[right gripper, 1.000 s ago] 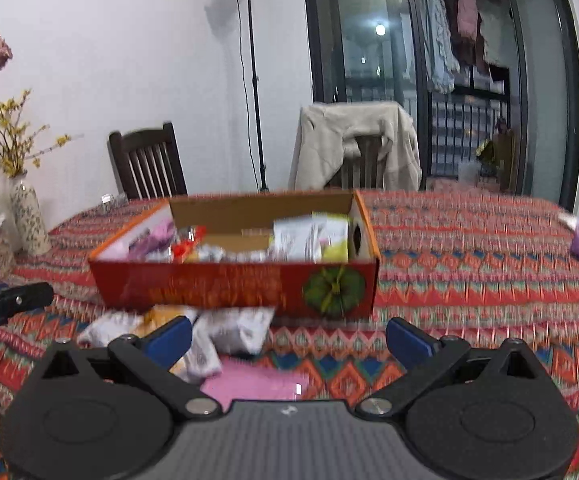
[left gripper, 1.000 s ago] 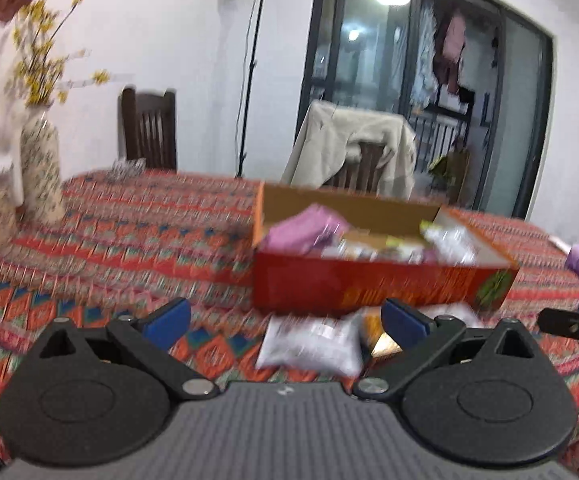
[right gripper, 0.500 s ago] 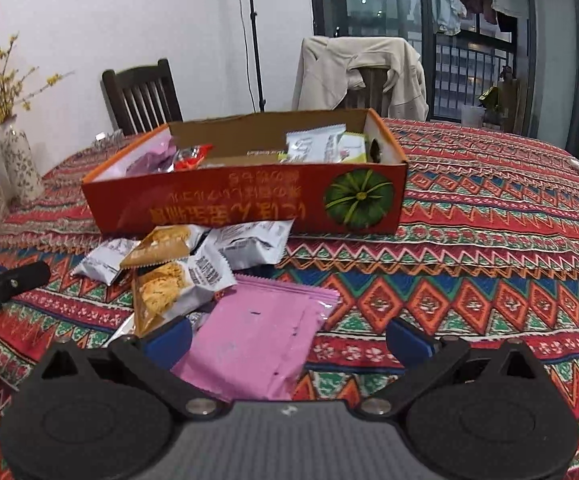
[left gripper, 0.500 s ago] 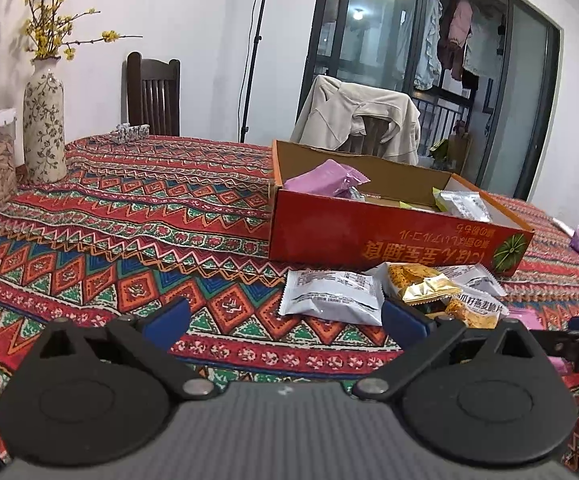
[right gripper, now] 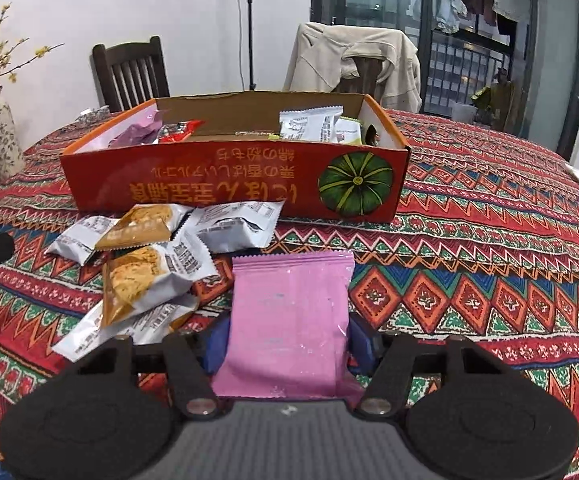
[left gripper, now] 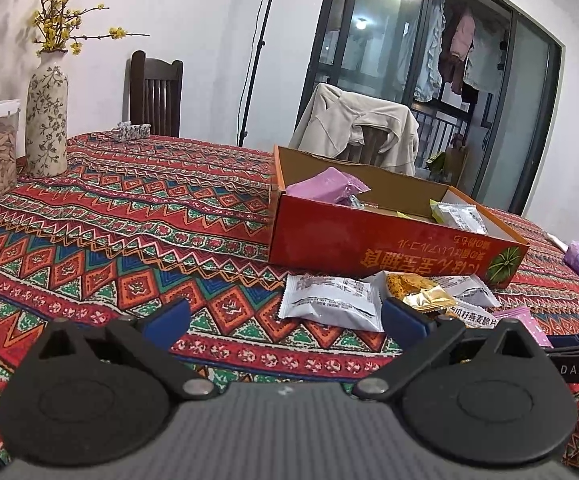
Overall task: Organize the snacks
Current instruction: 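Grasp a pink packet with the right tool, then grasp a white packet with the left tool while the right tool holds the pink packet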
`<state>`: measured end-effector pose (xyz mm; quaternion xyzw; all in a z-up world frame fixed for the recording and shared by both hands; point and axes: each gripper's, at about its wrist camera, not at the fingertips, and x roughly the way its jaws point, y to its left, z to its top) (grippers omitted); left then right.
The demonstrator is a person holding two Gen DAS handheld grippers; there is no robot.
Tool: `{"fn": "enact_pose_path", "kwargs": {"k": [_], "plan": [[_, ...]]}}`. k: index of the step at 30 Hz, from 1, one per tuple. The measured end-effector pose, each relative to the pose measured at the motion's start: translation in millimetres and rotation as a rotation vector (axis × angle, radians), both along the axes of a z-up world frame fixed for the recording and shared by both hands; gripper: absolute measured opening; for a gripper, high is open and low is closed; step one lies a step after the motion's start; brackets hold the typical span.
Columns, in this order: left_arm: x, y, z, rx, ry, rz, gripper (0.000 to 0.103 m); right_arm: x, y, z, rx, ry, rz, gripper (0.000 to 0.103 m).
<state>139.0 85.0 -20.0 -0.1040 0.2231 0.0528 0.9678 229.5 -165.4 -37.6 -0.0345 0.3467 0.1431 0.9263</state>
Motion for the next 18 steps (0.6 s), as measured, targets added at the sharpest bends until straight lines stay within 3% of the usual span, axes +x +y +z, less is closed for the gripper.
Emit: {"fn": "enact_pose_path", "kwargs": {"k": [10, 18], "plan": [[5, -4, -2, 0.027, 0.039, 0.02, 0.103, 3, -29, 10, 0.042, -0.088, -0.07, 0.06], [25, -7, 5, 0.062, 0.148, 0.06, 0.103, 21, -49, 15, 0.086, -0.172, -0.127, 0.06]]}}
